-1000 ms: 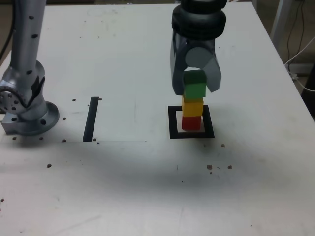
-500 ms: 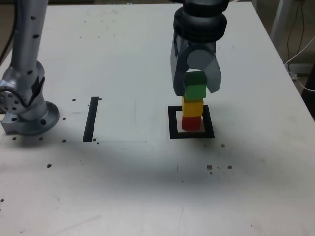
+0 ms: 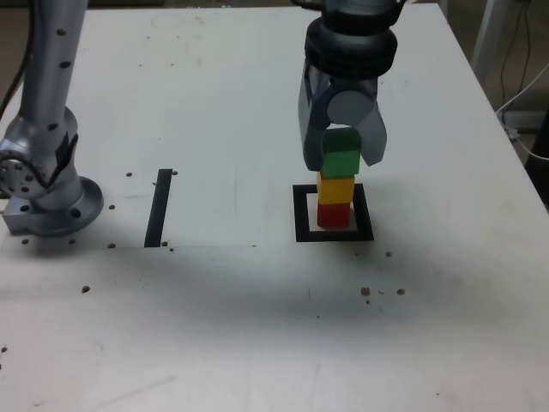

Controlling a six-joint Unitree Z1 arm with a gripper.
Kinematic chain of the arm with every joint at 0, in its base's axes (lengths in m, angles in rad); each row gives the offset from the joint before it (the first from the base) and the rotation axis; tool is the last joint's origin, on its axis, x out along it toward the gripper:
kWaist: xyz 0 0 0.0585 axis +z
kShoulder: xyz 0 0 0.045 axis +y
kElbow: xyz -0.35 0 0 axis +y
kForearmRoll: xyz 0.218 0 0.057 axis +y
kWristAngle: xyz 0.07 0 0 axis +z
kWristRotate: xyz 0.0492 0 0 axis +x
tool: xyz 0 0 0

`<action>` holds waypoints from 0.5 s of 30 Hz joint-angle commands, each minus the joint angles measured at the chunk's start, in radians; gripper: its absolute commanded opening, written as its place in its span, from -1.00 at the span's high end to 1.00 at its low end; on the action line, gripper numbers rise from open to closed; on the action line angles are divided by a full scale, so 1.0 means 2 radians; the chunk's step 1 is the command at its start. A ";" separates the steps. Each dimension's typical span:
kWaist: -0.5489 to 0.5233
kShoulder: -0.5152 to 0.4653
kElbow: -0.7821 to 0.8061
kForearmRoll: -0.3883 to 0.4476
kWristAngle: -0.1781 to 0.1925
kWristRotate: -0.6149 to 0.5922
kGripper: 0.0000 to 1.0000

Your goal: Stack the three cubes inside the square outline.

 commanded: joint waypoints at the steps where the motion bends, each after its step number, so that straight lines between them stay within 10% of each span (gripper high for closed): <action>1: 0.001 0.001 0.000 0.000 0.001 0.001 0.24; 15: 0.001 0.002 0.005 0.001 0.001 0.002 0.01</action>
